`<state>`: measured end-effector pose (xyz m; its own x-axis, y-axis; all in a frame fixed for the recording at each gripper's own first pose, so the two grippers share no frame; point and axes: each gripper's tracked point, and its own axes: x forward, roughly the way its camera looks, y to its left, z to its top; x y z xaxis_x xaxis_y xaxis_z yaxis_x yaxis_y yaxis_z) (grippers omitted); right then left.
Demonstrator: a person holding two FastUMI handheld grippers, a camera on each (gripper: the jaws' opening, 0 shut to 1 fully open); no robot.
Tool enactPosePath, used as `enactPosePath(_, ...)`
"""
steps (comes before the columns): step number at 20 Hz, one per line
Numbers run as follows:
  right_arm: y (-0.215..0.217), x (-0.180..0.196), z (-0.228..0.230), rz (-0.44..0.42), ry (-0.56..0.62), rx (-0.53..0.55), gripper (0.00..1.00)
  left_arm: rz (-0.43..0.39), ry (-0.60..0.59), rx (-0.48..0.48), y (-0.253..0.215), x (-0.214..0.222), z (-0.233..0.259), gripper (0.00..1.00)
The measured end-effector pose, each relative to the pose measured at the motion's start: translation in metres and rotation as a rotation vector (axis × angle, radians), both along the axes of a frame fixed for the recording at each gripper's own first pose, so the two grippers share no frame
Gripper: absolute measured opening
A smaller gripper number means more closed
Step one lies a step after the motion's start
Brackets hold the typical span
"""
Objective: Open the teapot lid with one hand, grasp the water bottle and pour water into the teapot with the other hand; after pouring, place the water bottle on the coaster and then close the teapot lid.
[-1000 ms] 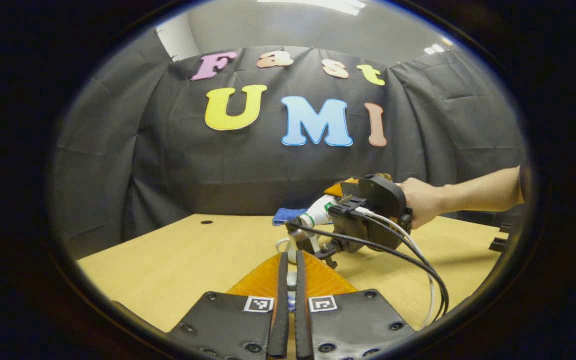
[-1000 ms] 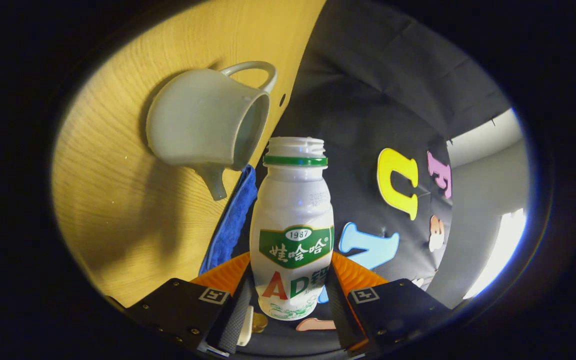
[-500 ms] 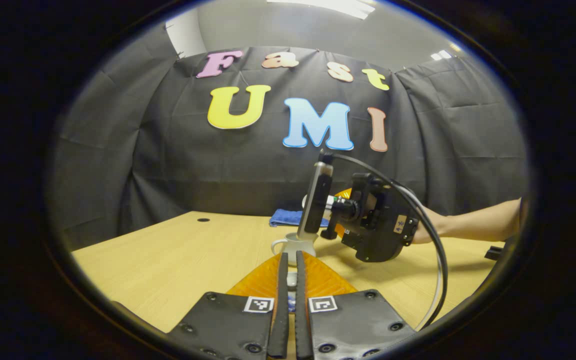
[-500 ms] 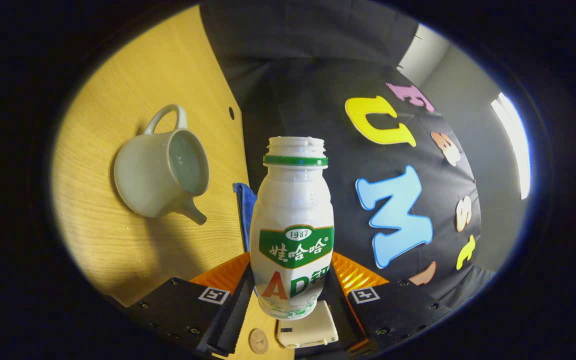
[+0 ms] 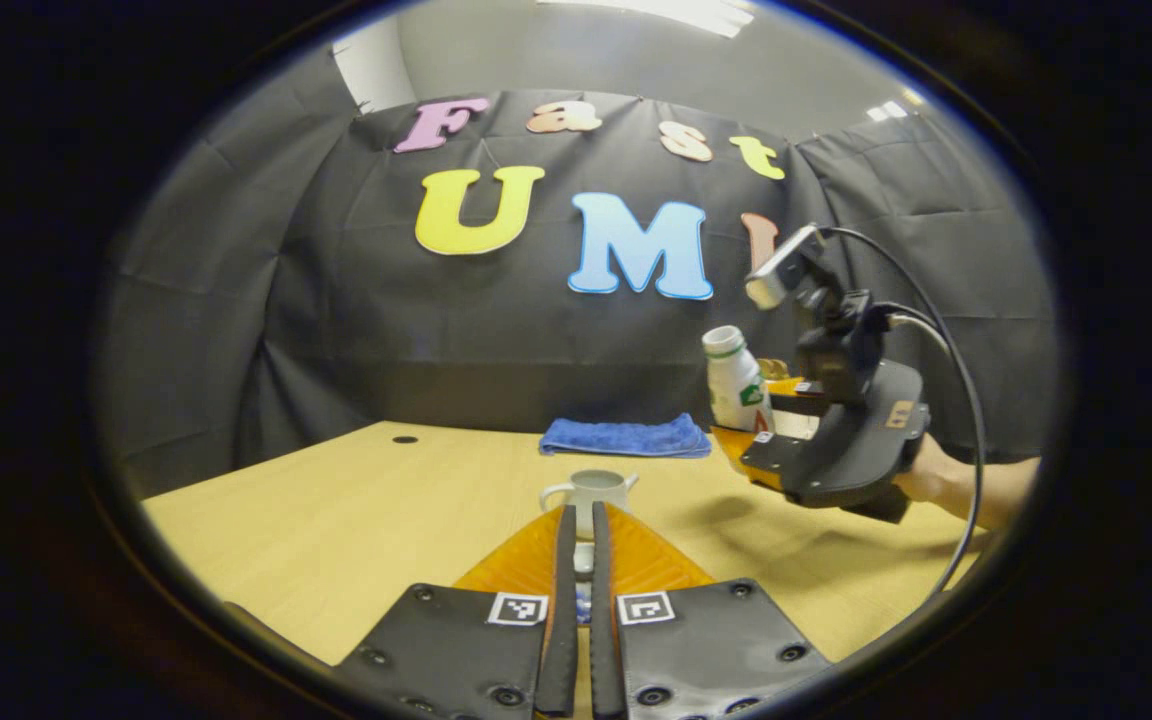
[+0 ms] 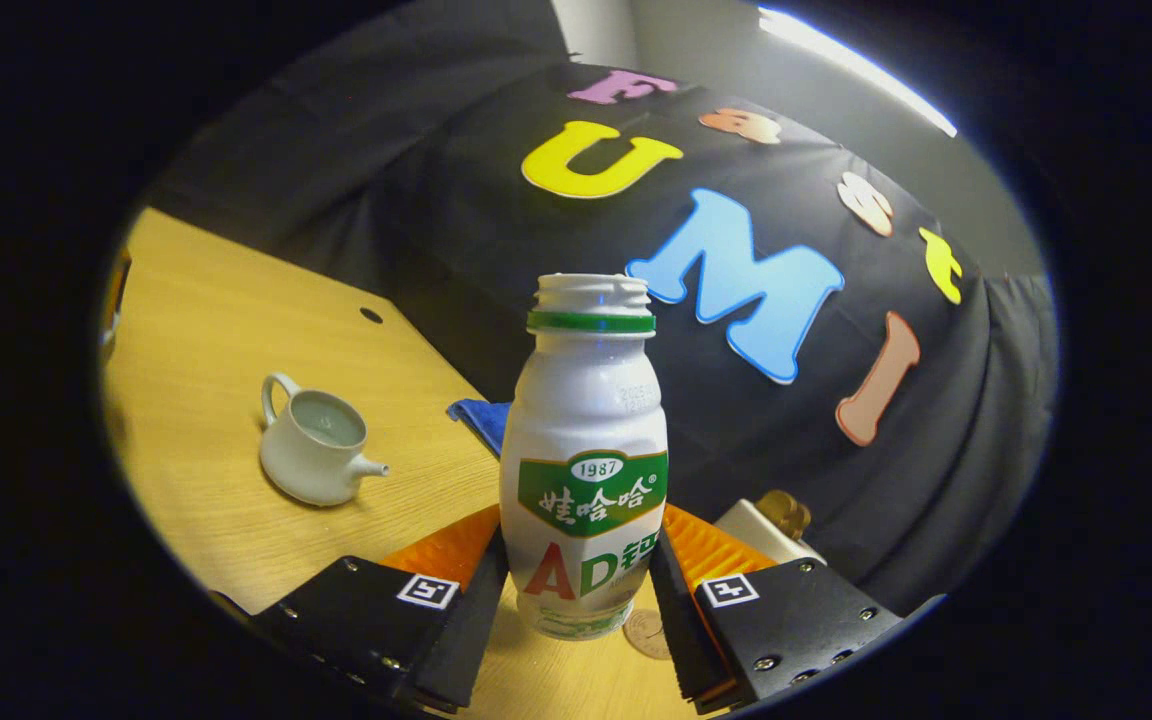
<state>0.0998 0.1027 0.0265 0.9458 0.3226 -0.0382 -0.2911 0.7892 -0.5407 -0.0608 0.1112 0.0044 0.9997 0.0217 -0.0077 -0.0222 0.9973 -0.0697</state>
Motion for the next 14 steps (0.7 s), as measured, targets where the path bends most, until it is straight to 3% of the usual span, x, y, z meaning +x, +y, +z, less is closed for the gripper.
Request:
enactPosePath(2, -0.012, -0.017, -0.003, 0.028, 0.064, 0.162, 0.74, -0.007, -0.013, 0.01, -0.002, 0.016, 0.007, 0.11)
enactPosePath(4, -0.027, -0.023, -0.007, 0.037, 0.115, 0.243, 0.73, -0.024, -0.008, 0.024, -0.007, 0.034, 0.007, 0.15)
enactPosePath(10, -0.062, -0.055, -0.015, 0.024, 0.214, 0.358, 0.73, -0.051, -0.022, -0.022, -0.011, 0.093, 0.023, 0.12)
enactPosePath(14, -0.085, -0.064, -0.019, -0.018, 0.197, 0.358, 0.73, -0.052, -0.011, -0.059, -0.001, 0.143, 0.027, 0.12)
